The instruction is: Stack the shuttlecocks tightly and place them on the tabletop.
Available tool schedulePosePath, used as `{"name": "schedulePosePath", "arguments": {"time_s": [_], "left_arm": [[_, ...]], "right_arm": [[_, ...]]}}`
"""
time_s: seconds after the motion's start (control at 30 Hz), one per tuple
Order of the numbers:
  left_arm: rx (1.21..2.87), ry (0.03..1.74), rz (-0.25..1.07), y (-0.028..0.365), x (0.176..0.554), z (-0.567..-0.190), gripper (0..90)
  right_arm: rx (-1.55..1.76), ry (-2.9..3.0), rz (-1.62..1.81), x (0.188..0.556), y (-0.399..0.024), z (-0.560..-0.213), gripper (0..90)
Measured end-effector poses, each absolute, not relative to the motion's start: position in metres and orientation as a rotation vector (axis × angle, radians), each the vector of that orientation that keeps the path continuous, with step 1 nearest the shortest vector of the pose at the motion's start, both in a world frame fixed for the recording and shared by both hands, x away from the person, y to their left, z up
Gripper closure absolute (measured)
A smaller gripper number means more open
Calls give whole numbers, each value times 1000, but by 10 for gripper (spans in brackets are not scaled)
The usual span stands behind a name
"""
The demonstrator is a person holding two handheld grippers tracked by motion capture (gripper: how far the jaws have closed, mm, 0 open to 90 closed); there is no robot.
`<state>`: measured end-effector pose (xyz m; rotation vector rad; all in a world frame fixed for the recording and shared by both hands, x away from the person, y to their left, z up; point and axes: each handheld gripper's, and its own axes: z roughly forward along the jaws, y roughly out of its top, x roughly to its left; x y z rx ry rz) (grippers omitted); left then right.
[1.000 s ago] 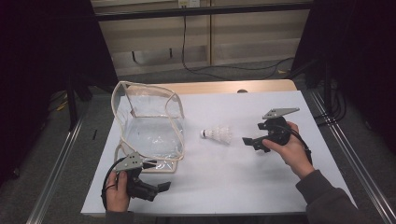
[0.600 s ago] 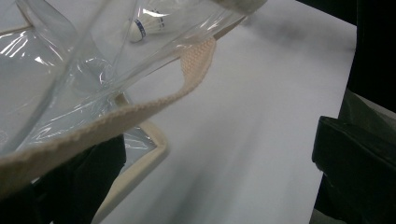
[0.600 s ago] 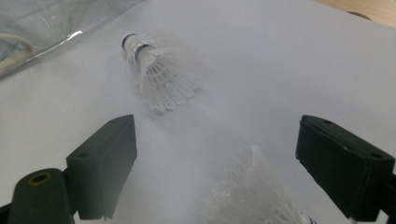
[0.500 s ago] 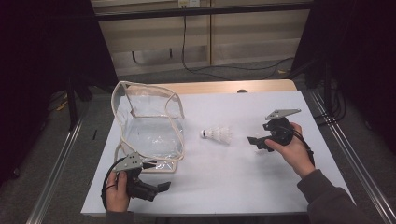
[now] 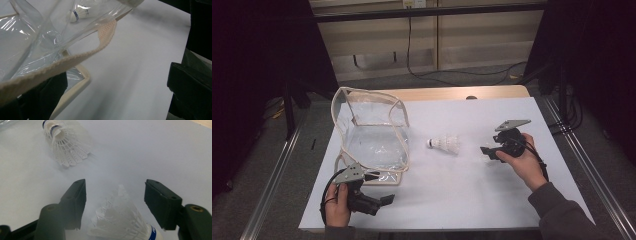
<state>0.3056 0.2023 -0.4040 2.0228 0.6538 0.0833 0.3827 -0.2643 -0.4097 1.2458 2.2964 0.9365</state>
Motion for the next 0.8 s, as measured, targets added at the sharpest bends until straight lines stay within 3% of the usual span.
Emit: {"name": "schedulePosePath", "arguments": {"time_s": [0.47,0.8], "left_arm": [[2020,659,87,202,305,-404,30],[2021,655,89,203,305,-403,31]], "right_arm": [[1213,2322,883,382,-266,-417,516],[1202,2308,860,380,-269,-415,704]]}}
